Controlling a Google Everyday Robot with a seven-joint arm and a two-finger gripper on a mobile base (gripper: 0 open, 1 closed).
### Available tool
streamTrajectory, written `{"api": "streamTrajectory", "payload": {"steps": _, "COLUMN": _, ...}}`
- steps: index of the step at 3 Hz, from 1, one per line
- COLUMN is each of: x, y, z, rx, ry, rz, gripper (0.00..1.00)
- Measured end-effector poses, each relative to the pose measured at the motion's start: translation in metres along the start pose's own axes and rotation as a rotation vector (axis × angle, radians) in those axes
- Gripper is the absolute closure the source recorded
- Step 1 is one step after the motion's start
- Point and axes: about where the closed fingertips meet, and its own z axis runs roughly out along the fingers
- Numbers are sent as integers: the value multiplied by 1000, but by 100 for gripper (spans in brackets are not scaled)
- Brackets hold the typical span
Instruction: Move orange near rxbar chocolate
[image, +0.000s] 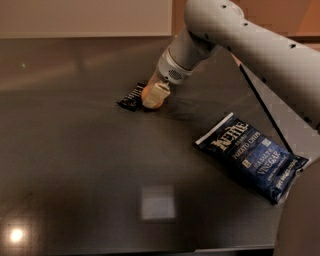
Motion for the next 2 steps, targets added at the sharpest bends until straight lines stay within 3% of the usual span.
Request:
{"api": "streamTrajectory", "payload": {"steps": 1, "x": 0, "y": 1, "z": 2, "rx": -4, "ry": 1, "rz": -1, "gripper": 0}}
{"api": "streamTrajectory", "payload": {"steps": 2, "x": 0, "y": 1, "z": 2, "rx": -4, "ry": 1, "rz": -1, "gripper": 0}}
